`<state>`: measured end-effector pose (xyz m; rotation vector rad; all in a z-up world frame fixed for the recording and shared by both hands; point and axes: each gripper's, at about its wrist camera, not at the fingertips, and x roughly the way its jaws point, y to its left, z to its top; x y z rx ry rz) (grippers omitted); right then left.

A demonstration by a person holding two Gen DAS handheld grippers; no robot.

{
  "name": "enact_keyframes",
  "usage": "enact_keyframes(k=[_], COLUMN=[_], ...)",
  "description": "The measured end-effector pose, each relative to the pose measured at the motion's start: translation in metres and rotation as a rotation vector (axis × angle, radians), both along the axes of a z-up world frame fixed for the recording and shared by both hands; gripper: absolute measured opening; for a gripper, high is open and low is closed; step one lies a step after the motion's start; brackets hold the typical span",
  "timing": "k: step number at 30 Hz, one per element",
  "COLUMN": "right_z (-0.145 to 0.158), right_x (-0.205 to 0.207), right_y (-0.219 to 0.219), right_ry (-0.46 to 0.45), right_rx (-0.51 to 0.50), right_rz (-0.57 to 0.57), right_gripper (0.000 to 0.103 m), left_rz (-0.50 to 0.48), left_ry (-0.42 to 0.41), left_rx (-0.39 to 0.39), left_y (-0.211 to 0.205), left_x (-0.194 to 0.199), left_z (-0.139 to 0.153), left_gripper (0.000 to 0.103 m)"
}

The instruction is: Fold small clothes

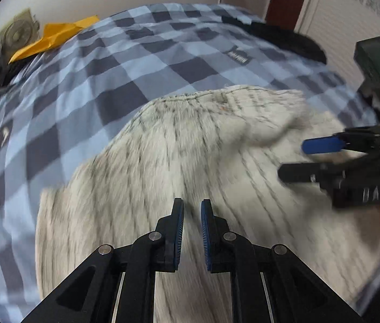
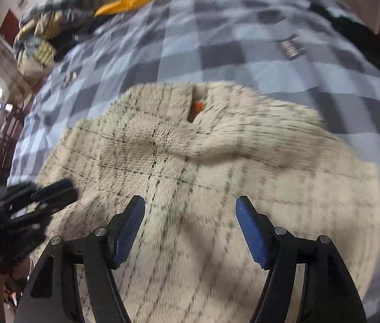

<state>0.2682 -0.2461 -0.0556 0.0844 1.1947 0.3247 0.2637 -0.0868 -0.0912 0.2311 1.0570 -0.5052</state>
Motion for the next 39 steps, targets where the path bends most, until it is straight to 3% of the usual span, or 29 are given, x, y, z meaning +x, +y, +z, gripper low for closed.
enact_keyframes(k=[2,5,6,7,8,11,12,14,15,17,18,20,23,25,26,27,29,31,32,33,34,35,36,37,38,39], right_z=[-0.008,-0.023,-0.026,-0.027,-0.029,-0.033,-0.031,-0.021,-0.016,-0.01,-0.007,0.004,0.034,0.054,0.055,0.057,0.046,0.028,0.019,0.01,0.001,-0.006,-0.012,-0.018,-0.027,-0.029], right_x=[0.006,0.027,0.034,0.039,0.042,0.046,0.045,0.041,0.039,0.033,0.028,0.014,-0.009,-0.018,-0.023,-0.03,-0.037,-0.042,-0.048,-0.054,-0.058,-0.061,-0.063,-0.065,-0.065,-0.064], right_y=[0.004,-0.009,-0.022,-0.034,-0.05,-0.087,-0.098,-0.117,-0.131,-0.157,-0.173,-0.188,-0.176,-0.149,-0.138,-0.124,-0.098,-0.065,-0.05,-0.036,-0.023,-0.016,-0.012,-0.011,-0.016,-0.023], right_ry=[0.003,-0.02,-0.03,-0.028,-0.017,0.024,0.021,-0.005,-0.022,-0.022,0.005,0.005,-0.034,-0.043,-0.039,-0.021,0.06,0.172,0.207,0.228,0.232,0.216,0.196,0.181,0.175,0.177], right_rx=[-0.062,-0.176,-0.175,-0.129,-0.065,0.104,0.094,-0.06,-0.146,-0.21,-0.212,-0.155,-0.074,-0.06,-0.041,-0.003,0.078,0.181,0.206,0.188,0.119,0.029,-0.059,-0.159,-0.239,-0.203], right_rz=[0.006,-0.051,-0.093,-0.122,-0.161,-0.246,-0.295,-0.42,-0.488,-0.557,-0.596,-0.663,-0.608,-0.513,-0.486,-0.443,-0.349,-0.213,-0.162,-0.122,-0.092,-0.072,-0.06,-0.052,-0.043,-0.034], right_gripper=[0.067,0.067,0.071,0.078,0.079,0.08,0.08,0.081,0.081,0.081,0.081,0.081,0.081,0.081,0.081,0.081,0.081,0.081,0.081,0.081,0.081,0.081,0.081,0.081,0.081,0.081], left_rz=[0.048,0.087,0.101,0.117,0.141,0.38,0.435,0.443,0.466,0.559,0.563,0.545,0.583,0.549,0.514,0.472,0.412,0.365,0.343,0.332,0.335,0.356,0.389,0.433,0.471,0.528], left_ry=[0.039,0.086,0.09,0.094,0.097,0.005,0.014,0.048,0.027,-0.034,-0.041,-0.063,-0.098,-0.063,-0.033,-0.006,0.055,0.109,0.117,0.089,0.035,-0.087,-0.172,-0.235,-0.244,-0.219], left_rx=[0.009,-0.13,-0.18,-0.228,-0.255,-0.159,-0.192,-0.278,-0.206,0.026,0.019,-0.08,-0.134,-0.239,-0.287,-0.321,-0.317,-0.268,-0.217,-0.111,0.009,0.205,0.318,0.416,0.462,0.502], left_y=[0.001,0.022,0.033,0.043,0.053,0.1,0.124,0.157,0.162,0.172,0.18,0.192,0.194,0.191,0.186,0.179,0.163,0.148,0.141,0.134,0.13,0.127,0.13,0.138,0.147,0.164], left_x=[0.024,0.041,0.044,0.046,0.046,0.044,0.044,0.04,0.038,0.034,0.03,0.019,0.006,-0.007,-0.013,-0.019,-0.035,-0.047,-0.054,-0.06,-0.066,-0.073,-0.078,-0.08,-0.079,-0.076], left_z=[-0.018,-0.028,-0.028,-0.028,-0.028,-0.028,-0.031,-0.034,-0.032,-0.022,-0.013,0.006,0.034,0.042,0.042,0.04,0.027,0.012,0.003,-0.005,-0.009,-0.011,-0.011,-0.012,-0.013,-0.015], left_gripper=[0.012,0.015,0.017,0.021,0.023,0.023,0.022,0.022,0.025,0.028,0.034,0.035,0.047,0.076,0.082,0.084,0.084,0.084,0.084,0.084,0.085,0.086,0.086,0.088,0.088,0.088])
